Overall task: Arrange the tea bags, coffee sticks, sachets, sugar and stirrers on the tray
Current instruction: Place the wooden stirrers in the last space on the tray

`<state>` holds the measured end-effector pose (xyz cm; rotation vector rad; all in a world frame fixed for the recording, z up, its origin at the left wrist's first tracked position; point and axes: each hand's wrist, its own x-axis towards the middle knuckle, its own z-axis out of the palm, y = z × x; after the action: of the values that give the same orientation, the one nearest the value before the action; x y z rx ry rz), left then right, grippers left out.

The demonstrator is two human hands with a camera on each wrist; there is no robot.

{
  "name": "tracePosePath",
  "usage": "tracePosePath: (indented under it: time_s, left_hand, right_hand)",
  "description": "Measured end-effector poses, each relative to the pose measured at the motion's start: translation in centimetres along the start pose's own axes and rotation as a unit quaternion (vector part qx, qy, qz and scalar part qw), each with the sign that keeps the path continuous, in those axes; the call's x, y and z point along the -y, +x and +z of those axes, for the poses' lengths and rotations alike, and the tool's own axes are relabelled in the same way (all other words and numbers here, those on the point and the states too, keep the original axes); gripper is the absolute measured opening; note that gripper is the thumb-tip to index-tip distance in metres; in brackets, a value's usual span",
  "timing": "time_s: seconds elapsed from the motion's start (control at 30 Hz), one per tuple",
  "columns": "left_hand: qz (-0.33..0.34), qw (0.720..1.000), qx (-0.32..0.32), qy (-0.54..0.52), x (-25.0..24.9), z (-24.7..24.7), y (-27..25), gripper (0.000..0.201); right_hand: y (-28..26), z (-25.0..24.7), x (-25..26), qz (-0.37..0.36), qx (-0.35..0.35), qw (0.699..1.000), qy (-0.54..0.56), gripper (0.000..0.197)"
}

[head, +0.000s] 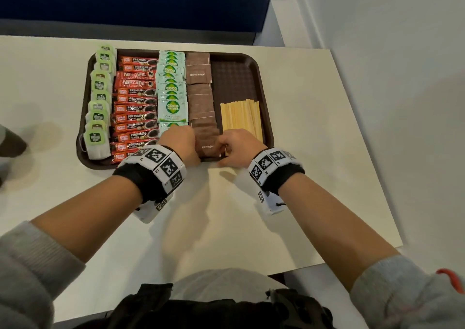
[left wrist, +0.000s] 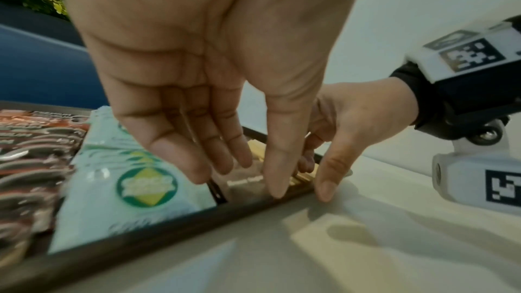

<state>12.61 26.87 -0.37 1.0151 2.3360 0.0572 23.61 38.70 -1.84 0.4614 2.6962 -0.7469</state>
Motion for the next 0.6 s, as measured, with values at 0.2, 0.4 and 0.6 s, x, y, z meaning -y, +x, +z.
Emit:
tracePosePath:
  time_s: [0.2, 0.4, 0.6]
  left_hand:
    - [0.032, 0.999, -0.01, -0.001, 2.7, 1.1, -1.5, 0.034]
    - [0.045, 0.998, -0.044, -0.02, 3.6, 1.7, -1.6, 0.032]
    - [0.05, 0.997, -0.052, -0.009, 3.7, 1.9, -1.3, 0.032]
  right_hand:
    - [-1.0, 0.7, 0.8, 0.043, -0.028, 0.999, 0.011, 0.019]
    - [-1.0, 1.2, 1.4, 0.077, -0.036, 0.996, -0.01, 0.02]
    - [-1.1, 1.4, 1.2, 0.073, -0.047, 0.996, -0.013, 0.019]
